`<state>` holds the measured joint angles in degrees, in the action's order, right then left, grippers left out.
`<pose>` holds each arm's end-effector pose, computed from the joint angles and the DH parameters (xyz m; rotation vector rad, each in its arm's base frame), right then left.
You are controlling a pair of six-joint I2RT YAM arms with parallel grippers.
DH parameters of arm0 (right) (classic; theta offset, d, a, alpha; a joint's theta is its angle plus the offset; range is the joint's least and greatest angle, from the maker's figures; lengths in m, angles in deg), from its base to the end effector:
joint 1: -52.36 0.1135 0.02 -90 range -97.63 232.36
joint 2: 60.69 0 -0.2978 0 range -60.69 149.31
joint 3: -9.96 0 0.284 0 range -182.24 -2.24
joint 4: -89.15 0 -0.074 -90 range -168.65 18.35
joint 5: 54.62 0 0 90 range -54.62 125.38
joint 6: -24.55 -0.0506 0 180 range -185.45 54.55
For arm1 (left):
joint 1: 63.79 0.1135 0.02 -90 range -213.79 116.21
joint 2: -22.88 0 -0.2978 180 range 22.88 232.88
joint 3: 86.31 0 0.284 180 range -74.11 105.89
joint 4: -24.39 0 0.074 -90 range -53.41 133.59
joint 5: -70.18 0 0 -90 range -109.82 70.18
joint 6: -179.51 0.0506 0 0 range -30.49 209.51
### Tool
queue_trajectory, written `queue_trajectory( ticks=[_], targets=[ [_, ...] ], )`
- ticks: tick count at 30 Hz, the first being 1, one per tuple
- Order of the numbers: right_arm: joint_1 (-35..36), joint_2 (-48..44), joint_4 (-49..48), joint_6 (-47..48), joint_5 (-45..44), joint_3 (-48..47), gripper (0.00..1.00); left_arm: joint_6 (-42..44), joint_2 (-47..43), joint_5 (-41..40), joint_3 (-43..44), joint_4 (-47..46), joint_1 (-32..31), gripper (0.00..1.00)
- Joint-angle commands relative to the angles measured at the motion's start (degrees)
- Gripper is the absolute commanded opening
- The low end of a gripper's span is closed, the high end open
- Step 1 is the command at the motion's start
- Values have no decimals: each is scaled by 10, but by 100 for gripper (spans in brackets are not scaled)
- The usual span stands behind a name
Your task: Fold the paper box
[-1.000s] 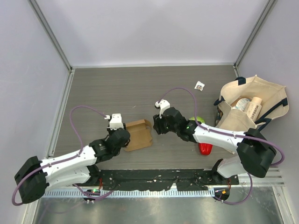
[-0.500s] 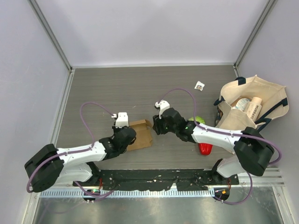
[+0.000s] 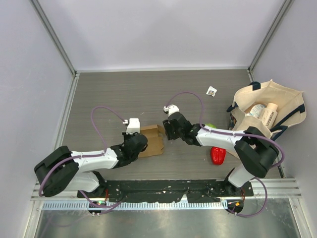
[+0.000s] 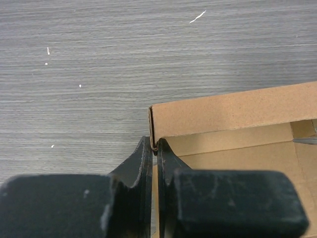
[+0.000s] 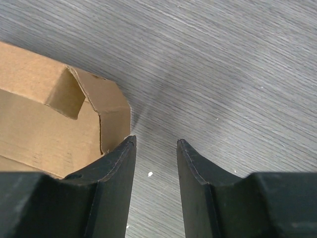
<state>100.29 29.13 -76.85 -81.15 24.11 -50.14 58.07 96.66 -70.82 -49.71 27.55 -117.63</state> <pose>0.2452 0.2569 0.1851 -0.5540 2.2724 0.3306 0.1756 -0.1736 0.1593 -0.0433 1.9906 0.0728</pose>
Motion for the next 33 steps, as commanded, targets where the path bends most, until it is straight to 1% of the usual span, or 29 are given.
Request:
queue_trajectory(
  ticks=[1,3,5,6,8,12,13,14,16,18,20,25,27,29,30,32,33],
  targets=[
    [-4,-26,-15,13,-2,5,43,28,-7,-18,3,-60,3,3],
    [-4,-18,-15,16,8,-5,43,38,-12,-17,-1,-73,3,0],
    [-4,-13,-15,12,23,-11,43,40,-14,-14,-5,-78,2,0],
    [-2,-10,-15,2,46,-18,43,40,-14,-11,-6,-82,2,0],
    [7,-7,-15,-18,64,-24,41,40,-14,-5,-8,-85,2,0],
    [30,-20,-15,-101,85,-36,41,36,-12,5,-8,-90,2,0],
    [31,-19,-35,-150,90,-35,41,35,-13,6,-8,-92,2,0],
    [37,-15,-37,-174,89,-37,41,35,-12,11,-8,-93,2,0],
    [38,-2,-36,-243,73,-41,41,35,-14,17,-8,-95,1,0],
    [46,4,-43,-269,56,-41,41,34,-15,20,-6,-95,2,0],
    [52,15,-43,-267,27,-45,41,31,-19,24,-6,-92,2,0],
    [52,26,-45,-224,30,-54,41,28,-32,24,-13,-86,2,0],
    [52,19,-75,-213,62,-43,41,25,-38,27,-16,-89,1,0],
    [53,13,-101,-223,101,-36,41,23,-39,32,-17,-93,1,0],
    [52,9,-127,-233,105,-26,41,22,-38,33,-16,-92,1,0],
    [57,4,-120,-232,91,-24,42,17,-36,30,-13,-85,1,0],
    [60,-2,-82,-223,51,-30,43,15,-36,29,-11,-84,1,0]
  ],
)
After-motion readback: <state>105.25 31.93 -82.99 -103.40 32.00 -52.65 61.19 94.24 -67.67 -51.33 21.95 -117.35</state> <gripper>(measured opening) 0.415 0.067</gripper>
